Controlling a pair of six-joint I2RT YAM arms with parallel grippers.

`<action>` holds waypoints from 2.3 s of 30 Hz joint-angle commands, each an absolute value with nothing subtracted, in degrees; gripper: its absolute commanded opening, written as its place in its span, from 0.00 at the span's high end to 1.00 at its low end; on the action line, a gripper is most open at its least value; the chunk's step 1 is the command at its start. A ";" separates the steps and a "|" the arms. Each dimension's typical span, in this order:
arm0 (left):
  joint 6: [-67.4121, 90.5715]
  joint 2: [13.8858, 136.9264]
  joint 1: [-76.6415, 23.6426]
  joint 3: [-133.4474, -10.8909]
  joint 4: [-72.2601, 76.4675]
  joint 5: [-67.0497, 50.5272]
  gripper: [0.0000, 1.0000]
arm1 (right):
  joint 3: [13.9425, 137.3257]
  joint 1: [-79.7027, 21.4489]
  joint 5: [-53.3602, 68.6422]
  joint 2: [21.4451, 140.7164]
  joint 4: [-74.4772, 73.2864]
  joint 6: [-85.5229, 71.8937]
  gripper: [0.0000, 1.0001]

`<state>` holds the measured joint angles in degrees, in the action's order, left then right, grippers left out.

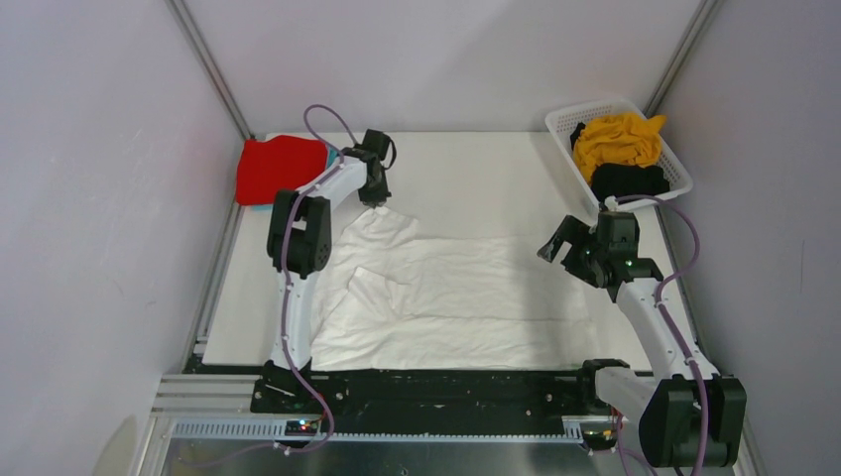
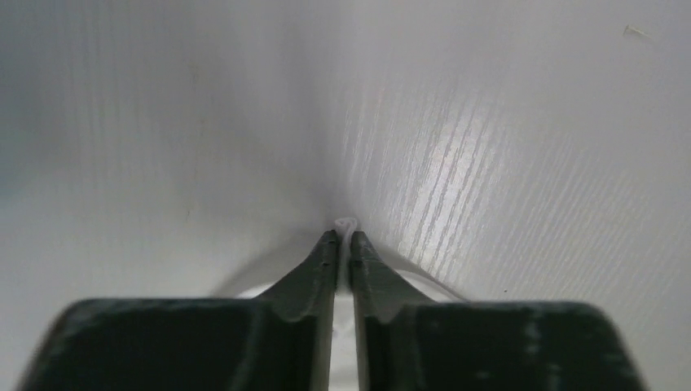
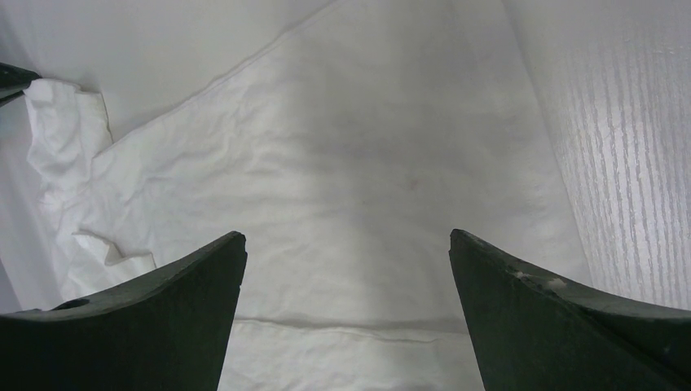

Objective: Fold and stack the t-shirts
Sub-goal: Grab the side of the flattened tshirt furthest away from the robot with both arms, then fold the other side of the tshirt into a rectangle

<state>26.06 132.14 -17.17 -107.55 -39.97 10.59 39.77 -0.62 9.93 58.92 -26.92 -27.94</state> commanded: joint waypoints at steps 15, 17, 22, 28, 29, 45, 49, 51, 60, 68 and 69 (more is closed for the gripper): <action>24.51 129.44 -17.76 -109.61 -42.67 13.45 1.00 | 53.38 -4.80 -15.34 76.85 -26.08 -26.21 0.01; 24.68 128.75 -17.82 -109.24 -42.59 13.47 1.00 | 57.61 -5.41 -17.50 82.42 -25.80 -26.44 0.01; 25.40 127.25 -17.99 -108.13 -42.41 14.18 1.00 | 71.00 -7.89 -22.97 96.74 -28.29 -25.82 0.01; 25.59 126.17 -18.14 -107.46 -41.90 13.89 1.00 | 84.43 -10.28 -27.03 112.80 -39.26 -28.69 0.01; 25.60 125.96 -18.12 -107.26 -41.79 13.85 1.00 | 85.19 -10.41 -27.52 113.84 -39.93 -28.98 0.01; 26.06 123.27 -18.11 -104.72 -40.71 15.07 1.00 | 81.43 -8.40 -29.76 114.34 -47.95 -34.63 0.26; 25.99 122.93 -18.12 -104.06 -40.68 15.30 1.00 | 81.41 -7.89 -29.09 114.10 -46.10 -34.70 0.43; 25.84 122.58 -18.14 -103.80 -40.59 15.51 1.00 | 81.55 -7.66 -28.86 114.24 -45.25 -34.79 0.49; 25.49 121.56 -18.11 -103.43 -40.54 16.19 1.00 | 86.40 -7.65 -28.53 118.02 -45.46 -34.21 0.84; 26.47 117.82 -18.30 -100.52 -40.27 16.25 1.00 | 84.53 -9.80 -30.11 112.37 -44.61 -33.28 1.00; 26.81 116.64 -18.33 -99.31 -40.19 16.39 1.00 | 83.78 -10.36 -30.51 110.34 -44.59 -33.24 1.00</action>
<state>25.47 123.35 -17.89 -101.54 -41.04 14.87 84.31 -8.60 -28.05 117.25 -45.25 -33.41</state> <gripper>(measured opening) 0.012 0.021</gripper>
